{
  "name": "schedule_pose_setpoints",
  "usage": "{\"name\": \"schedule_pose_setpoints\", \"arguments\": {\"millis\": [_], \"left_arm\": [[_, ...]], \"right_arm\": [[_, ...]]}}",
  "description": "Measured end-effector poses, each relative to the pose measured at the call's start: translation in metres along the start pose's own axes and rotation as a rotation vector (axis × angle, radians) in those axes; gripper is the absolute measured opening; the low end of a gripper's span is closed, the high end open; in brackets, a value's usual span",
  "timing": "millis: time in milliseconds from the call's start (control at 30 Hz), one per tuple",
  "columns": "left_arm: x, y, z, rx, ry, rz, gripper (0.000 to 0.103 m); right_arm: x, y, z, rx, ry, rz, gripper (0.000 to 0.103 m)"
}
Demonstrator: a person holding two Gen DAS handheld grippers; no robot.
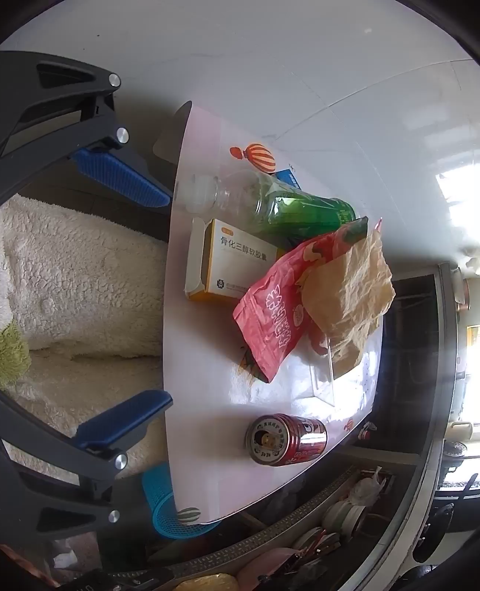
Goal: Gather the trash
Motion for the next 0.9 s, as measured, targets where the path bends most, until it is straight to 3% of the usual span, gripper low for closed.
{"name": "schedule_pose_setpoints", "arguments": {"millis": [900], "left_arm": [[-0.003,-0.002,-0.008,0.006,-0.021,0.004,0.097]], "right_arm": [[0.001,0.001,0.000,0.000,0.000,-0.001,0.095]]}}
Point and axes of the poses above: each gripper's, at about its wrist camera, not at the fingertips, and z roughly the way its jaws point, y to its left, x to its underside, the point moved 9 cm from there along z, roughly the way its jaws point, and after that the axes turned 1 degree about z, right-handed, at the moved point
